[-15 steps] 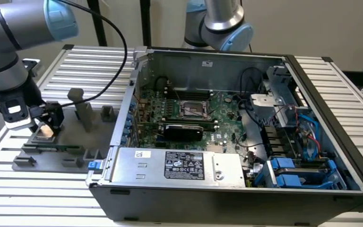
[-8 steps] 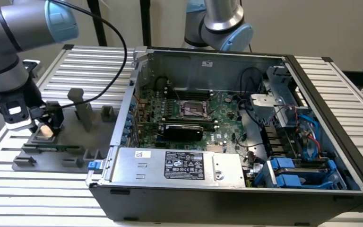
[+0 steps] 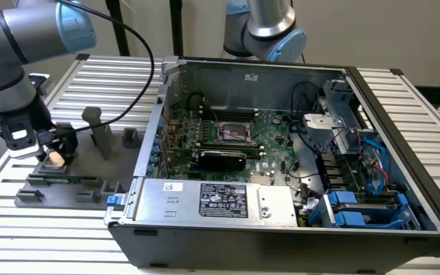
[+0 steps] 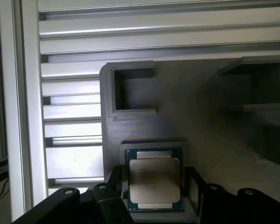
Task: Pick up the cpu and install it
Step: 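Pick up the cpu and move it towards the insertion slot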
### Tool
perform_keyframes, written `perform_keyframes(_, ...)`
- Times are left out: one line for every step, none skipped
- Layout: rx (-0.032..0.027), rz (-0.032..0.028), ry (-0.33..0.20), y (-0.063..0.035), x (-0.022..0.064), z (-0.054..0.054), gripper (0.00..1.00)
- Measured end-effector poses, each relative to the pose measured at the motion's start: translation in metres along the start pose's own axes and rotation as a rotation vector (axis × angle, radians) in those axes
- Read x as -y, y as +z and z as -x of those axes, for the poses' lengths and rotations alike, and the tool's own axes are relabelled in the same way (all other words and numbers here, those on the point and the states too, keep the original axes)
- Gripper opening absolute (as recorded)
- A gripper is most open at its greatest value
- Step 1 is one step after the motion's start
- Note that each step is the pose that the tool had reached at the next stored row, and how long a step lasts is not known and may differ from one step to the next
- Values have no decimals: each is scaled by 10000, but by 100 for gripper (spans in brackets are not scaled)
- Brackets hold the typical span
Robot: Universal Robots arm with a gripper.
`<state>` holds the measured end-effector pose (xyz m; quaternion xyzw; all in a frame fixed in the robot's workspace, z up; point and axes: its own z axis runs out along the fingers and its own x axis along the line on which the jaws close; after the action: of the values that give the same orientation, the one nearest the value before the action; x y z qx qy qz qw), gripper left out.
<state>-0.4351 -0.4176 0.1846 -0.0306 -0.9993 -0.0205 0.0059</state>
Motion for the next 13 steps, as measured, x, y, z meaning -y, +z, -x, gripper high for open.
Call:
perform_keyframes(-4,-20,-2,1,0,0,65)
perform_keyframes(-6,-45,-4,1,0,0,65)
perform_keyframes(-7,-75,-6,0,-2,-1,65)
perform_keyframes(-7,-108,-9,-1,-4,-1,65)
perform_keyframes(-4,-130,-13,1,-6,-1,65)
perform_keyframes(-4,-142,-16,1,-7,0,65)
perform_keyframes(-5,-149,-16,0,-9,-1,65)
perform_keyframes(-5,-153,-16,0,-12,-1,65)
perform_keyframes(-5,-154,-17,0,-14,-1,65)
perform_keyframes(-4,-155,-18,0,-16,-1,65)
perform_keyframes(-4,-155,-19,0,-19,-1,65)
perform_keyframes(-4,-157,-21,0,-22,-2,65)
perform_keyframes(-4,-159,-22,1,-23,-2,65)
